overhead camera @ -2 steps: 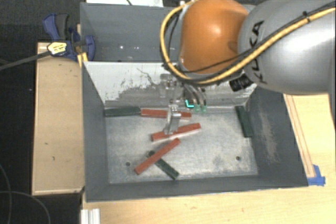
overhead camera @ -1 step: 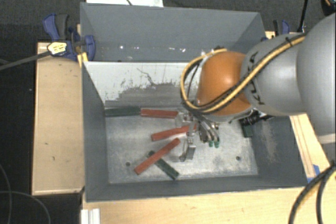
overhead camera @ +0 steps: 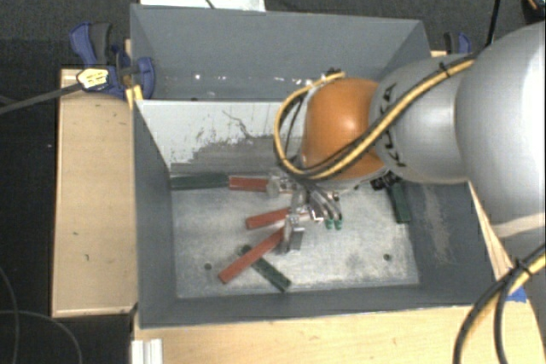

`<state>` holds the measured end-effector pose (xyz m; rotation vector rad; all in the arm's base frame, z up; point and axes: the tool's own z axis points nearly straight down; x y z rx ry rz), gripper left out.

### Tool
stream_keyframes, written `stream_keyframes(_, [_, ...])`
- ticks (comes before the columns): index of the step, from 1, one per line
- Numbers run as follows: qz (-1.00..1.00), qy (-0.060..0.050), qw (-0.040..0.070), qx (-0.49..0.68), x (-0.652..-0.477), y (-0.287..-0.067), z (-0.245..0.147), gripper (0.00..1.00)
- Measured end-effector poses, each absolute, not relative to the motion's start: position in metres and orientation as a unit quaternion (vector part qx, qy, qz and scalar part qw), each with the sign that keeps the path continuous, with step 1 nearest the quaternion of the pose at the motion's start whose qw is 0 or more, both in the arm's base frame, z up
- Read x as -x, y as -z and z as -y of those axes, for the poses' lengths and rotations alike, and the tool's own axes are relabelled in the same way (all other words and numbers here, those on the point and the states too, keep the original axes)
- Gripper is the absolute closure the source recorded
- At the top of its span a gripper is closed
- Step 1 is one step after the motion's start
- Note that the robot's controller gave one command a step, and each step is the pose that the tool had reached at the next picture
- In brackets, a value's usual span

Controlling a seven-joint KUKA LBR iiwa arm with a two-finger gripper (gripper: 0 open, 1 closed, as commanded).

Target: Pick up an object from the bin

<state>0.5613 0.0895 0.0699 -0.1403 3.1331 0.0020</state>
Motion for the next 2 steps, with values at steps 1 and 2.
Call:
stream_keyframes(1, [-0.999,-0.001,0.003,0.041,-0.561,-0.071,-0.089,1.0])
stream_keyframes(2, [-1.0,-0.001,0.005,-0.001,-0.556,-0.211,-0.091,1.0])
